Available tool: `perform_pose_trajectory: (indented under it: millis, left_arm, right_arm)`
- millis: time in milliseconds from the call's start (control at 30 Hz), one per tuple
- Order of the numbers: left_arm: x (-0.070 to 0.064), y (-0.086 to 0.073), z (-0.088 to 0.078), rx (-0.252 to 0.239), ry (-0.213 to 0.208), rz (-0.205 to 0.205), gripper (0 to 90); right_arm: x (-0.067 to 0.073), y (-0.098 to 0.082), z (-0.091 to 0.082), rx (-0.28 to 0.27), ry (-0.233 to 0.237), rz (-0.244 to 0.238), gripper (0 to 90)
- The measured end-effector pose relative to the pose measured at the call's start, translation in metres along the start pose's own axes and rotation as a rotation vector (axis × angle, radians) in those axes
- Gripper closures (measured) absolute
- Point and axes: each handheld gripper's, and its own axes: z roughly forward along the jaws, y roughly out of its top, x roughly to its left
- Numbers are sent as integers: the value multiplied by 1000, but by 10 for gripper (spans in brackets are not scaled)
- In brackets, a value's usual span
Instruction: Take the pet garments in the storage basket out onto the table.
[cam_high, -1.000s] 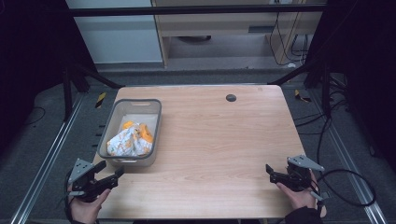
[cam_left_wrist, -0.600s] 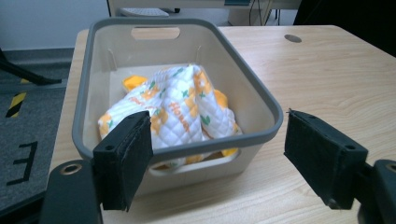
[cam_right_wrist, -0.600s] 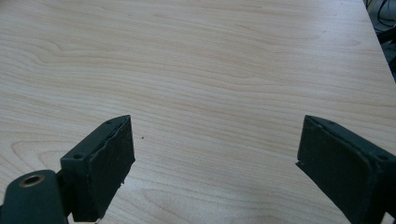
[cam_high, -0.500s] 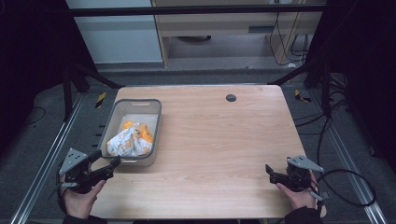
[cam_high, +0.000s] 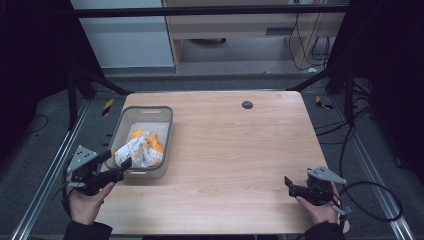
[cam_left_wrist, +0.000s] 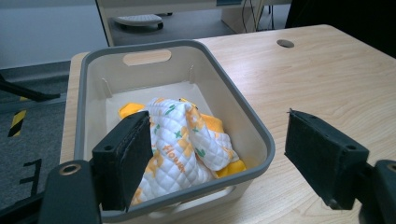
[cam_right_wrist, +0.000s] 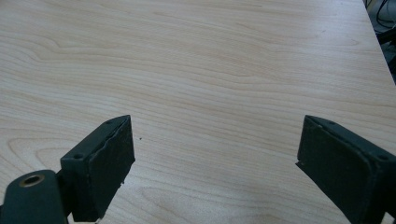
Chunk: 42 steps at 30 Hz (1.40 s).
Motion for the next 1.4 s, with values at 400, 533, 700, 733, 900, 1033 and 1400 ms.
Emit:
perform_pose_trajectory:
  millis: [400,533,700,733,900,1033,1400]
  left_arm:
    - [6,14,21,53,8,10,218]
    - [9,18,27,76,14,19,215]
    - [12,21,36,106,15,25,213]
    - [13,22,40,114,18,25,213]
    - [15,25,52,159,33,44,209]
    - [16,28,60,185,36,38,207]
    - [19,32,79,258,54,43,200]
  right_arm:
    - [-1,0,0,-2,-1,4,109]
    - [-2,0,0,-1,0,4,109]
    - [-2,0,0,3,5,17,109]
    - [-2,0,0,1,2,11,109]
    - [-3,0,1,3,5,12,109]
    - [-3,0,1,6,6,9,109]
    - [-3,0,2,16,12,16,109]
